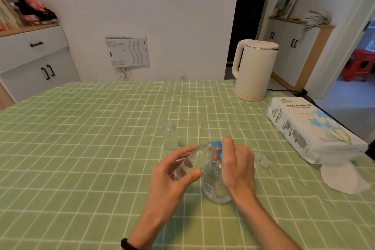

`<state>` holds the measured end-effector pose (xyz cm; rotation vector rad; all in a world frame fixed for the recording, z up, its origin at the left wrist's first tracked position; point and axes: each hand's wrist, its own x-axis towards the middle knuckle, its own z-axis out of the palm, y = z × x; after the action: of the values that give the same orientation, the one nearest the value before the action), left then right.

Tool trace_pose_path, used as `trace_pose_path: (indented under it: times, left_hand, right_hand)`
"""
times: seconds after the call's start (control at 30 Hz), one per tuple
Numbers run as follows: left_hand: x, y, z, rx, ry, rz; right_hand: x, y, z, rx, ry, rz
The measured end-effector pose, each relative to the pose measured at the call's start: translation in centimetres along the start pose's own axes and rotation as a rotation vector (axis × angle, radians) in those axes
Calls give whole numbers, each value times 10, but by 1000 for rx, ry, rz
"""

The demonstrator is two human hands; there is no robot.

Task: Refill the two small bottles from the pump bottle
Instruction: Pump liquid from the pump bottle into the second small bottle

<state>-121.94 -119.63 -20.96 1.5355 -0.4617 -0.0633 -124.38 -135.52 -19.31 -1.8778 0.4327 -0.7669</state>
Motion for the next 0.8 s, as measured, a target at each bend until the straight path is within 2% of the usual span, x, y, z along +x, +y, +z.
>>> trace_pose_path:
  times: [0.23, 0.8]
  left_hand:
    - [-1, -1, -2, 15, -23, -1]
    - [0, -2, 2, -31, -18, 17]
  right_hand:
    - [0, 4, 2, -6, 19, 58]
    - [-1, 6, 3, -17, 14, 36]
